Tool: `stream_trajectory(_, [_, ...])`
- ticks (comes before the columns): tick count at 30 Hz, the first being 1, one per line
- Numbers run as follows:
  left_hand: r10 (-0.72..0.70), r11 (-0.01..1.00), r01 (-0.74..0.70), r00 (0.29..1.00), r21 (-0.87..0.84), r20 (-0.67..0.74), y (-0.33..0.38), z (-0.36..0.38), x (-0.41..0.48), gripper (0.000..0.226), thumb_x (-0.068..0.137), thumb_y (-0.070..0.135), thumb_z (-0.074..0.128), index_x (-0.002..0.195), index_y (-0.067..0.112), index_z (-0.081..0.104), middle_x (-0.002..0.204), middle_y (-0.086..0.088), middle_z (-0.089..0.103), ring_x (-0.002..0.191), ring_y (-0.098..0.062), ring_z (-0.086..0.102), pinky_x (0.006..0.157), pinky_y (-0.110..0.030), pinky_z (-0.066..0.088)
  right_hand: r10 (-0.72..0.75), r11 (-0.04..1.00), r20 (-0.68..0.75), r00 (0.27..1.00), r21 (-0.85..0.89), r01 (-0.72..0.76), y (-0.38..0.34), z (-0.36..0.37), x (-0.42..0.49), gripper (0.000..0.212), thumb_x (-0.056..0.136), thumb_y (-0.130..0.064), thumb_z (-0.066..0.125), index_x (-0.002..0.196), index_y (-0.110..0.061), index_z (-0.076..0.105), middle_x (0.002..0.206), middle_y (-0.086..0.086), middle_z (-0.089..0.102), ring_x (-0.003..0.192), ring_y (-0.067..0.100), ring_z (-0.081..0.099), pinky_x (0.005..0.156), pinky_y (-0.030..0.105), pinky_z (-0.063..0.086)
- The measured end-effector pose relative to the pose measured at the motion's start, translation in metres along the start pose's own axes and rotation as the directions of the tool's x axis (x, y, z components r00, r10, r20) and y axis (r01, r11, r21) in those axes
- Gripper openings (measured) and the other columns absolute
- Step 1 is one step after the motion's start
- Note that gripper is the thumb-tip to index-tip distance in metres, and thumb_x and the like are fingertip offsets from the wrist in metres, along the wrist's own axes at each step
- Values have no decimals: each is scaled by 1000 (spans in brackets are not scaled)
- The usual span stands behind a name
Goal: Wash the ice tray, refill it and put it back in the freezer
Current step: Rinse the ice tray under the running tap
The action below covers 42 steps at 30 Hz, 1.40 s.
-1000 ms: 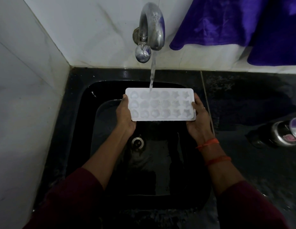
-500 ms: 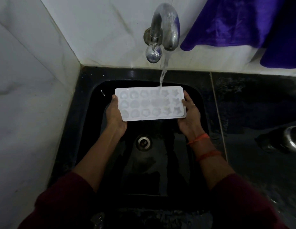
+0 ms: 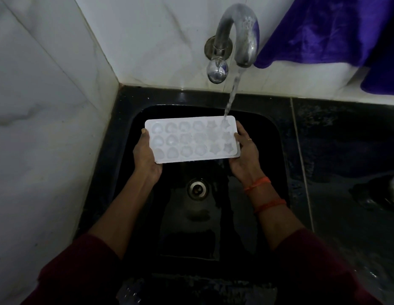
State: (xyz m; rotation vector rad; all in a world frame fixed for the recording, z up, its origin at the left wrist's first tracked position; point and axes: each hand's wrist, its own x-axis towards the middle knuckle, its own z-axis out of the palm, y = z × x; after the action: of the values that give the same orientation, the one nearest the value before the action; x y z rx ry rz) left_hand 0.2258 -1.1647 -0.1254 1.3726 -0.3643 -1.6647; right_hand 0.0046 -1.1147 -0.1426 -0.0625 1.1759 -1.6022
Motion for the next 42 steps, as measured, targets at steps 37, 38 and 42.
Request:
stream_trajectory(37, [-144,989,139,985,48,100,-66,91,-22,47,103,47,55,128,9,68,117,-13,76,105,-35,74,85,-54,62,-89,996,-136,987,-7,89,-74,-95,-30,43,101,-9,41,141,-15,54,133,13,65,120,34,62,86,43,58])
stream_trajectory(38, [-143,989,138,986,51,89,-65,89,-22,46,103,46,55,127,9,69,117,-13,76,105,-36,74,86,-55,62,-90,996,-134,987,-18,88,-72,-95,-30,43,101,-9,41,141,-15,53,133,13,64,121,35,62,88,44,57])
stream_trajectory(42, [-129,991,128,991,42,30,-61,73,-22,44,102,45,57,125,10,71,118,-13,75,107,-35,73,88,-55,61,-92,990,-126,988,-121,76,-63,-89,-25,46,95,-11,48,140,-12,56,136,19,61,125,43,57,105,60,45])
